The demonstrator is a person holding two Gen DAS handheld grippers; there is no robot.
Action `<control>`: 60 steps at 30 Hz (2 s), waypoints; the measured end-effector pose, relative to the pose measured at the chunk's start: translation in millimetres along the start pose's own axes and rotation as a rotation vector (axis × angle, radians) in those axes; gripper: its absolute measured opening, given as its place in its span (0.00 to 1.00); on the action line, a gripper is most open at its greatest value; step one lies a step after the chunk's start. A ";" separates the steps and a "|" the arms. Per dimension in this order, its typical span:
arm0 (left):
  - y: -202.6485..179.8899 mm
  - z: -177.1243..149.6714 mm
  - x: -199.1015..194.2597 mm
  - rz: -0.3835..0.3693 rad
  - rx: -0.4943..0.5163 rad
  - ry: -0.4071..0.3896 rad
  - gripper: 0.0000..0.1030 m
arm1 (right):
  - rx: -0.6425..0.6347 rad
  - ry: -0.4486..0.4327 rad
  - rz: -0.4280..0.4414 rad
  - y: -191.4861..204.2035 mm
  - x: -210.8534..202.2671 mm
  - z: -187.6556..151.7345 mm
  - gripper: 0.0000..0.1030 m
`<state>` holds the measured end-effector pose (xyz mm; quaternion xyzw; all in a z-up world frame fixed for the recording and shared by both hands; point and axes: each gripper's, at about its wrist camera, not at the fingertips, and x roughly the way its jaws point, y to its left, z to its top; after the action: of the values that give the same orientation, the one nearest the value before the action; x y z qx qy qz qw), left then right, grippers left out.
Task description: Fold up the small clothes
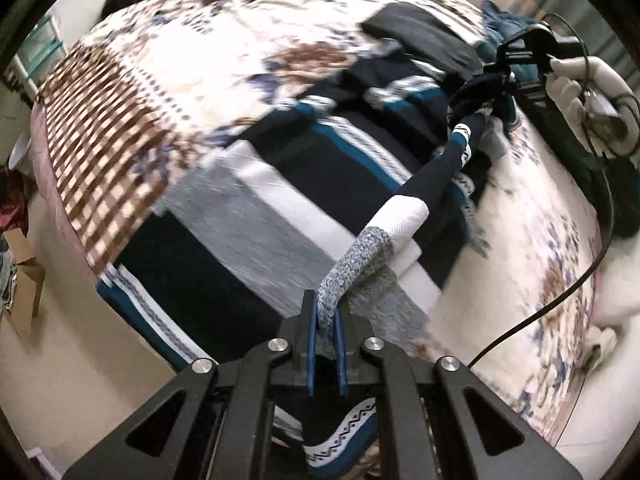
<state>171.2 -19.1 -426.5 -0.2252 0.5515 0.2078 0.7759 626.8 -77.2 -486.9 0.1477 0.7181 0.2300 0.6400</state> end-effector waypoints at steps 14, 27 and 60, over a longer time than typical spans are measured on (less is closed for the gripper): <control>192.2 50.3 64.0 -0.032 -0.157 0.214 0.07 | -0.008 0.115 -0.273 131.5 152.4 35.3 0.40; 67.4 18.0 65.9 -0.313 -0.122 0.296 0.65 | -0.168 0.133 -0.193 97.7 50.7 -92.0 0.60; 150.8 -81.1 24.1 0.109 -0.255 0.072 0.07 | -0.286 0.296 -0.268 60.0 76.7 -202.3 0.60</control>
<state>30.6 58.3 -491.0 -0.2991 0.5594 0.3098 0.7083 411.6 -15.8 -505.8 -0.0762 0.7774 0.2617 0.5668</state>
